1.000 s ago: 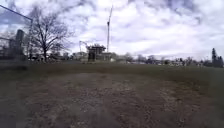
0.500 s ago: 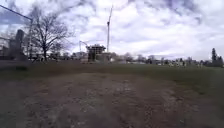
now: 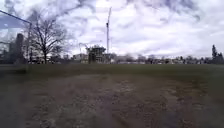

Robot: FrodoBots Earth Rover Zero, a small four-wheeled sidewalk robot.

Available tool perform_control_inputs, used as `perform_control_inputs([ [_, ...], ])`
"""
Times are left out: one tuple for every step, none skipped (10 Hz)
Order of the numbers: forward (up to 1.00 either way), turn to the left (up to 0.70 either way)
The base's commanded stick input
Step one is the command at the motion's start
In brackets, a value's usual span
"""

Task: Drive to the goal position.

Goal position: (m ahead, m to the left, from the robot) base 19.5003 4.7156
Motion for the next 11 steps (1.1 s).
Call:
perform_control_inputs([
  [0.7, 0.27],
  [0.7, 0.27],
  [0.7, 0.27],
  [0.7, 0.27],
  [0.7, 0.27],
  [0.7, 0.27],
  [0.7, 0.27],
  [0.7, 0.27],
  [0.7, 0.27],
  [0.7, 0.27],
  [0.7, 0.27],
])
